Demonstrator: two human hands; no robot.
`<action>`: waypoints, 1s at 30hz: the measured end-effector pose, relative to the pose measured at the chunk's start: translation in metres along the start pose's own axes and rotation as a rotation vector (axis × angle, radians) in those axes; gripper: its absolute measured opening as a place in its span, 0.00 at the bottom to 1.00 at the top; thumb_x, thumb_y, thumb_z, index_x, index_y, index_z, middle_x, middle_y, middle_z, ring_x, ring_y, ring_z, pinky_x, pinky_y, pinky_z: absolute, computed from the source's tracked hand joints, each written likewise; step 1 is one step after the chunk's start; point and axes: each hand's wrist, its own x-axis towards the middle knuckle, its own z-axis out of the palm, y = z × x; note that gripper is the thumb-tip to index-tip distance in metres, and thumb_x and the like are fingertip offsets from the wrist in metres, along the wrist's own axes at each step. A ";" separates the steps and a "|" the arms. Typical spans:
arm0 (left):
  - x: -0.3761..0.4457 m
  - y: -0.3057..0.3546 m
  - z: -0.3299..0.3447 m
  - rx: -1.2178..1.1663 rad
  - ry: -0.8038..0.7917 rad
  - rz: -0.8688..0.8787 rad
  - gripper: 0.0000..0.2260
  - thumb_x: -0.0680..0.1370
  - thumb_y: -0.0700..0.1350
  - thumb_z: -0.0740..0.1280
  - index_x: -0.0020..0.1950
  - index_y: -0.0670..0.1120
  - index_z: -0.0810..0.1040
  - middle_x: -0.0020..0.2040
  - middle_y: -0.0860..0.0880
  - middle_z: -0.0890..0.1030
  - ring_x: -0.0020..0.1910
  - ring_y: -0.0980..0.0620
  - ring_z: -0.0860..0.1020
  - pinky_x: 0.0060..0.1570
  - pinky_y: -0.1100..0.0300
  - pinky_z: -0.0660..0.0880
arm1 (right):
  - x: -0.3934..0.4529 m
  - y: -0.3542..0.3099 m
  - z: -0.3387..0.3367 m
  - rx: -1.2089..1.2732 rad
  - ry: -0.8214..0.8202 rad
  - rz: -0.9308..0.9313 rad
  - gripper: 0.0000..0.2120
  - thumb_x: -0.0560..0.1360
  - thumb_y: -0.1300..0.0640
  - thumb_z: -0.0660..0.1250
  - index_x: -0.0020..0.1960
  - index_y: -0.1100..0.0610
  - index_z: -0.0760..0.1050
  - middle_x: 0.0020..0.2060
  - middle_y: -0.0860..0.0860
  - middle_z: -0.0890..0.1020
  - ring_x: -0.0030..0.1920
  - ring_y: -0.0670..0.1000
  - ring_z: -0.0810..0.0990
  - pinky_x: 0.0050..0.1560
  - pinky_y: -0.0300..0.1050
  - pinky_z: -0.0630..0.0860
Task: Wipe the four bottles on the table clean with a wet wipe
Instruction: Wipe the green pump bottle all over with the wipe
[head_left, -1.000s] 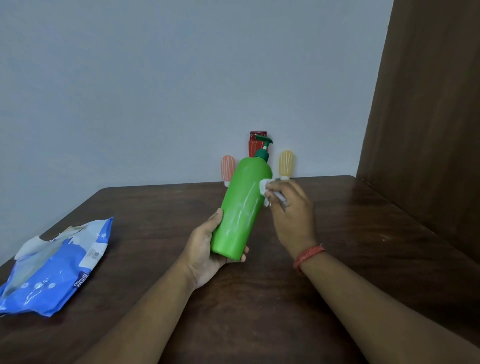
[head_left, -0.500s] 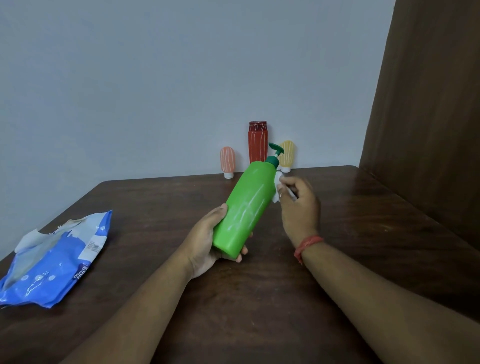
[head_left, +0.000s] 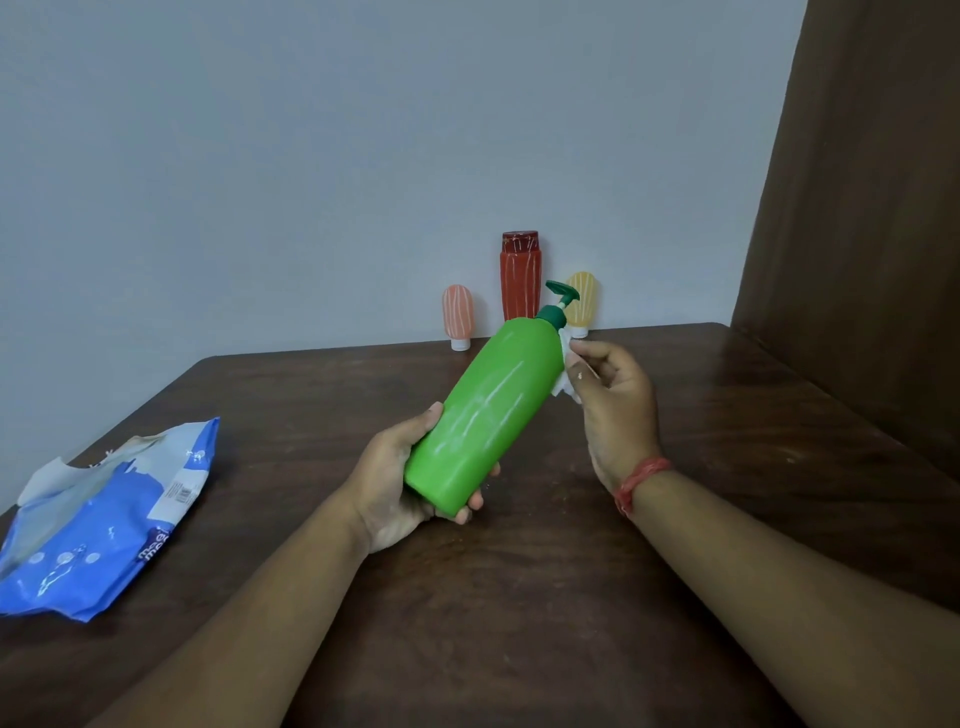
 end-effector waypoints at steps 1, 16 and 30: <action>0.000 0.000 0.000 -0.010 0.003 0.003 0.24 0.82 0.56 0.55 0.65 0.40 0.78 0.48 0.32 0.81 0.34 0.40 0.78 0.30 0.54 0.75 | -0.002 -0.001 0.000 -0.021 0.001 -0.001 0.10 0.77 0.67 0.68 0.47 0.52 0.79 0.46 0.51 0.84 0.47 0.46 0.83 0.47 0.39 0.78; -0.002 -0.003 0.007 0.109 0.020 0.066 0.24 0.81 0.56 0.58 0.68 0.41 0.74 0.49 0.31 0.81 0.35 0.38 0.79 0.31 0.52 0.76 | 0.010 -0.014 -0.011 -0.211 -0.011 -0.092 0.09 0.77 0.65 0.67 0.44 0.52 0.80 0.47 0.46 0.84 0.51 0.44 0.81 0.53 0.43 0.78; 0.003 -0.011 0.014 0.700 0.265 0.426 0.19 0.77 0.66 0.60 0.49 0.51 0.77 0.41 0.40 0.81 0.38 0.34 0.82 0.38 0.31 0.78 | 0.018 -0.053 -0.010 -0.954 -0.195 -0.890 0.15 0.71 0.74 0.66 0.54 0.62 0.81 0.49 0.55 0.82 0.52 0.53 0.75 0.61 0.31 0.64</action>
